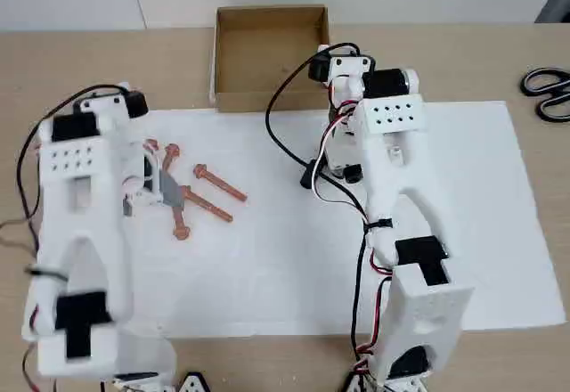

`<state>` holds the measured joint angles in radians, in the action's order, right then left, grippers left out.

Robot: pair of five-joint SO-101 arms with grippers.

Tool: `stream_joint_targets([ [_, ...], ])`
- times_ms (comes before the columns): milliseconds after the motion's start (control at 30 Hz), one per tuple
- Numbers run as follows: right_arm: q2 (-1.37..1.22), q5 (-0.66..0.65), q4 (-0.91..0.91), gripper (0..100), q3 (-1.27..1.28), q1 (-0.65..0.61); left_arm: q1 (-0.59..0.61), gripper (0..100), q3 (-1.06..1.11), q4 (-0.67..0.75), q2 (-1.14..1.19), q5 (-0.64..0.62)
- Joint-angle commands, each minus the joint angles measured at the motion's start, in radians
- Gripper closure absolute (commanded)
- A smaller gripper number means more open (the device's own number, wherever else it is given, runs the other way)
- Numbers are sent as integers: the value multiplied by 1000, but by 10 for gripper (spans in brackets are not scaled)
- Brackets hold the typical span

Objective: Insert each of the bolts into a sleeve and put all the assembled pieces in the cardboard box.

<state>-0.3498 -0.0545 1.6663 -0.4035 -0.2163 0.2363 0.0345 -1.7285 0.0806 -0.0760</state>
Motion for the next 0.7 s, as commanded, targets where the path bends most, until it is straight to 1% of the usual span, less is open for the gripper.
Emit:
stream_joint_targets([
  [0,16,-9,16,991,-54,7,6,713,-177,-23,158,8],
  [67,16,-9,18,991,-54,7,31,713,-278,-23,241,23],
  [200,16,-9,18,991,-54,7,100,722,-469,-23,356,152],
  [367,16,-9,33,991,-54,7,163,820,-631,-23,445,215],
  [433,16,-9,33,991,-54,7,158,844,-661,-23,473,244],
  [667,16,-9,30,991,-54,5,91,844,-745,-18,575,292],
])
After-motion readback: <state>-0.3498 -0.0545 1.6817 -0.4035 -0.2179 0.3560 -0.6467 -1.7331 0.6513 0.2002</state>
